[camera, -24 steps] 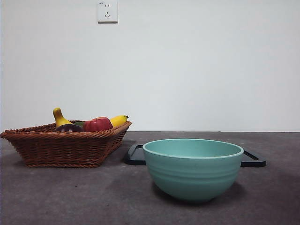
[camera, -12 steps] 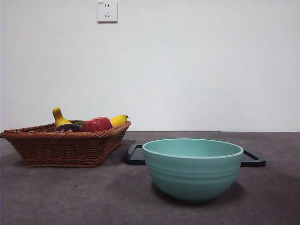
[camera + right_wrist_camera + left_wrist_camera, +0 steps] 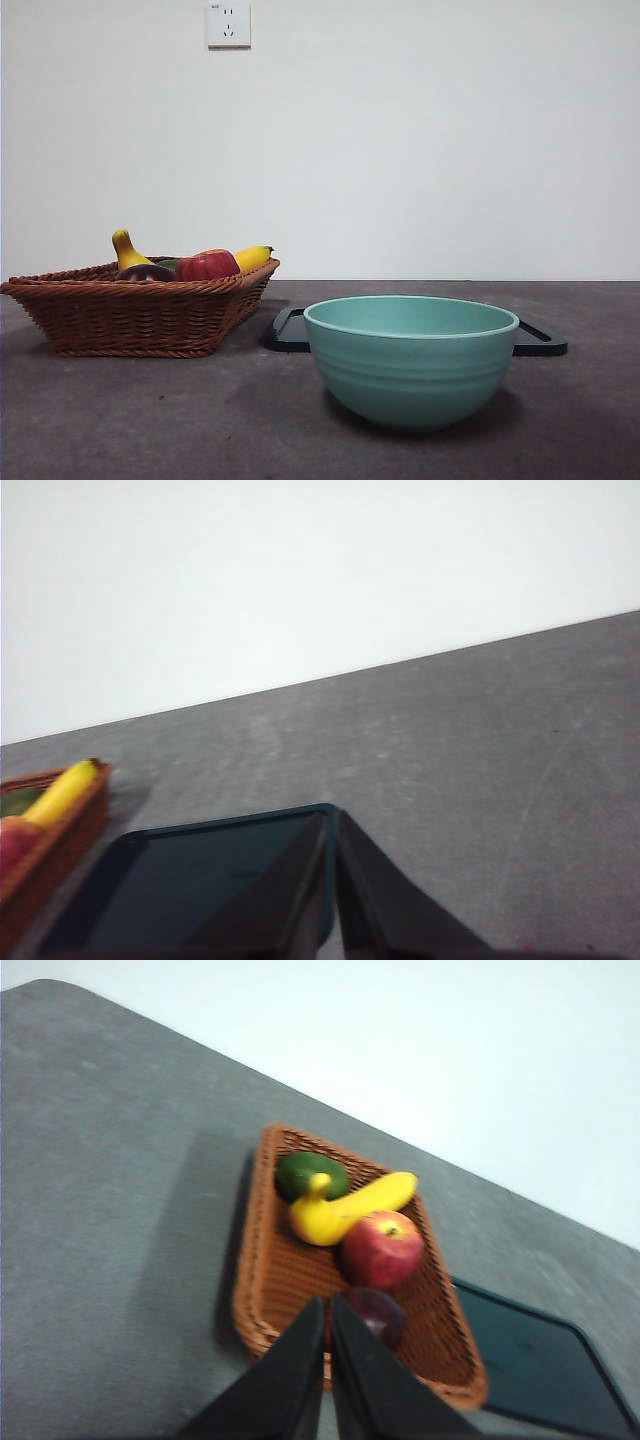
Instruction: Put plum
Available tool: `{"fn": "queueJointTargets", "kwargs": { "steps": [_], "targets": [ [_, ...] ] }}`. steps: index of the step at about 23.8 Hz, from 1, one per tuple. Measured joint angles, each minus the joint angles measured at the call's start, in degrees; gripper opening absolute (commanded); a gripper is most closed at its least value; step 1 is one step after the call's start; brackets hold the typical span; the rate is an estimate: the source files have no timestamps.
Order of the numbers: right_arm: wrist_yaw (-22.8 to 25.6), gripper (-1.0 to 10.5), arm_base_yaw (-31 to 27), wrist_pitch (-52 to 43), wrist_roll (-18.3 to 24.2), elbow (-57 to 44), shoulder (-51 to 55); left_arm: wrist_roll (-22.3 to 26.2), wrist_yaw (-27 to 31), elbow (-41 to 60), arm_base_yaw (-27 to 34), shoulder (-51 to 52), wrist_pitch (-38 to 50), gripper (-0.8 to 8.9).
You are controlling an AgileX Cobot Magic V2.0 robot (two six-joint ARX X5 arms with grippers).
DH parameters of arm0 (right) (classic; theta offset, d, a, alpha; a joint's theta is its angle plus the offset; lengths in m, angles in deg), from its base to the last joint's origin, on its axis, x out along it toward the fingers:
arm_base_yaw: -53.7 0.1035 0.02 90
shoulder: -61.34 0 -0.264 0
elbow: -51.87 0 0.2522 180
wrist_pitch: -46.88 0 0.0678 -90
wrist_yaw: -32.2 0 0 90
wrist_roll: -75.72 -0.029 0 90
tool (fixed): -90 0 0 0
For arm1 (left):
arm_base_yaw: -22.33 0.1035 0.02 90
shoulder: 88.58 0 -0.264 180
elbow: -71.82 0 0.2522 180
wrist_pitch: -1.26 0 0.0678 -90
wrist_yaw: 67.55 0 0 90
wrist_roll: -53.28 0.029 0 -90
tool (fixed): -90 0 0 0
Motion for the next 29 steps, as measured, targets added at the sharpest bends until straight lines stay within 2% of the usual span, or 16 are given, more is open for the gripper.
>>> {"fn": "queueJointTargets", "kwargs": {
  "steps": [9, 12, 16, 18, 23, 29],
  "targets": [
    [-6.9, 0.1, 0.0, 12.4, 4.1, 15.3, -10.8, 8.1, -7.1, -12.5, 0.0, -9.7, -11.1, 0.10],
    [-10.7, 0.1, 0.1, 16.2, 6.3, 20.0, -15.8, 11.0, -11.1, -15.8, 0.0, -13.6, -14.4, 0.10],
    [-18.0, 0.1, 0.2, 21.3, 9.1, 25.6, -22.1, 15.3, -17.1, -20.7, 0.0, -19.0, -21.1, 0.10],
    [-20.7, 0.1, 0.5, 24.4, 10.3, 27.9, -24.8, 17.7, -18.3, -22.6, -0.3, -21.3, -24.6, 0.10],
    [-22.3, 0.1, 3.3, 33.1, 13.6, 32.8, -30.0, 23.2, -20.0, -25.6, -2.1, -25.3, -31.7, 0.10],
    [-22.3, 0.1, 8.5, 41.0, 18.2, 34.5, -33.0, 26.6, -20.7, -26.1, -3.9, -26.0, -34.2, 0.10]
  ]
}}
